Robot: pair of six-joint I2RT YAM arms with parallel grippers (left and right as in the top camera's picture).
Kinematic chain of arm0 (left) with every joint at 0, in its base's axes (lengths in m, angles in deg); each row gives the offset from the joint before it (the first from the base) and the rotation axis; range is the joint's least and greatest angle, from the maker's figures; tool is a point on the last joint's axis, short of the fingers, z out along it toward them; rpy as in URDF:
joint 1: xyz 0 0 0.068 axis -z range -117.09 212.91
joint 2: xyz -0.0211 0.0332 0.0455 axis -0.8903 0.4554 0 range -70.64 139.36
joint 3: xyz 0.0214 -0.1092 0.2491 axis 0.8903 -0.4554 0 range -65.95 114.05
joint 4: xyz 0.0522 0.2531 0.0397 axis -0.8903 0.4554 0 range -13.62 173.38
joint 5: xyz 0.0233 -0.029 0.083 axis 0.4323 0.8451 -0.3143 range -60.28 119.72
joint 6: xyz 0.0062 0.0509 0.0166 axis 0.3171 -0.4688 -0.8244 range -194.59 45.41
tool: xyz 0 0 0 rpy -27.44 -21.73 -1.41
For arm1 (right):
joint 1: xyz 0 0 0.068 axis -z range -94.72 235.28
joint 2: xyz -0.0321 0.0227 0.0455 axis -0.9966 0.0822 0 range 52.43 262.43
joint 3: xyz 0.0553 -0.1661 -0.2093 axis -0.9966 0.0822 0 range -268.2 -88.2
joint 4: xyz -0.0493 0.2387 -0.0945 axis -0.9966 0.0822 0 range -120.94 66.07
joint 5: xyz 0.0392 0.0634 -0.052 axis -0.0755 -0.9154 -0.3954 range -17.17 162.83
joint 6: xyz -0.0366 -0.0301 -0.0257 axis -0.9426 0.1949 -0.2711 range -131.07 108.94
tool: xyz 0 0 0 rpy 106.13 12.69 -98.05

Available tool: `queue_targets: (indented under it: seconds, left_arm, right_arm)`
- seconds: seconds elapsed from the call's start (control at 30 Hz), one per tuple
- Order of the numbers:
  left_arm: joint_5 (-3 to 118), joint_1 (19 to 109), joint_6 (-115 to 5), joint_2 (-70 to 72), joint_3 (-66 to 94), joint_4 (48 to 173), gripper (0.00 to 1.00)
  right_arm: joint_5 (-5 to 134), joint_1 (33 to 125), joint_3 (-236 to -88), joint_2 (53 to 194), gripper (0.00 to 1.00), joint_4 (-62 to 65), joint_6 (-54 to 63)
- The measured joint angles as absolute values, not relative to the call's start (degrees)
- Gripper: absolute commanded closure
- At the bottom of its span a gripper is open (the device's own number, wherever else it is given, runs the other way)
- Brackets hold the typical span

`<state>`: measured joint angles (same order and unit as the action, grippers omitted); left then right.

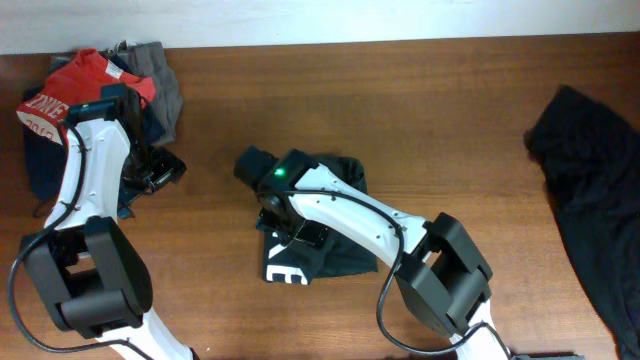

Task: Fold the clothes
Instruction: 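Fold the shirt's top down toward the bottom with the right gripper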

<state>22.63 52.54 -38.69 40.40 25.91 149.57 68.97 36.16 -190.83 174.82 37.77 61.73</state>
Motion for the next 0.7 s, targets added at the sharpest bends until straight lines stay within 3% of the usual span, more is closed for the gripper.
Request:
queue_targets:
  seconds: [0.47, 0.57, 0.63, 0.67, 0.7]
  left_arm:
    - [22.63, 52.54, -38.69, 40.4, 25.91, 149.57, 0.01]
    - [22.63, 52.54, -38.69, 40.4, 25.91, 149.57, 0.01]
    - [22.63, 52.54, -38.69, 40.4, 25.91, 149.54, 0.01]
    - [22.63, 52.54, -38.69, 40.4, 25.91, 149.57, 0.01]
    - [22.61, 52.54, -38.69, 40.4, 25.91, 149.57, 0.01]
  right_arm:
    - [75.31, 36.16, -190.66, 175.3, 0.2, 38.47, 64.0]
    - [76.41, 36.16, -190.66, 175.3, 0.28, 39.85, 64.27]
    - [76.76, 36.16, -190.64, 175.3, 0.38, 40.55, 64.42]
    - [77.04, 36.16, -190.61, 175.3, 0.49, 40.79, 64.13]
    - [77.35, 36.16, -190.59, 175.3, 0.54, 40.96, 64.7]
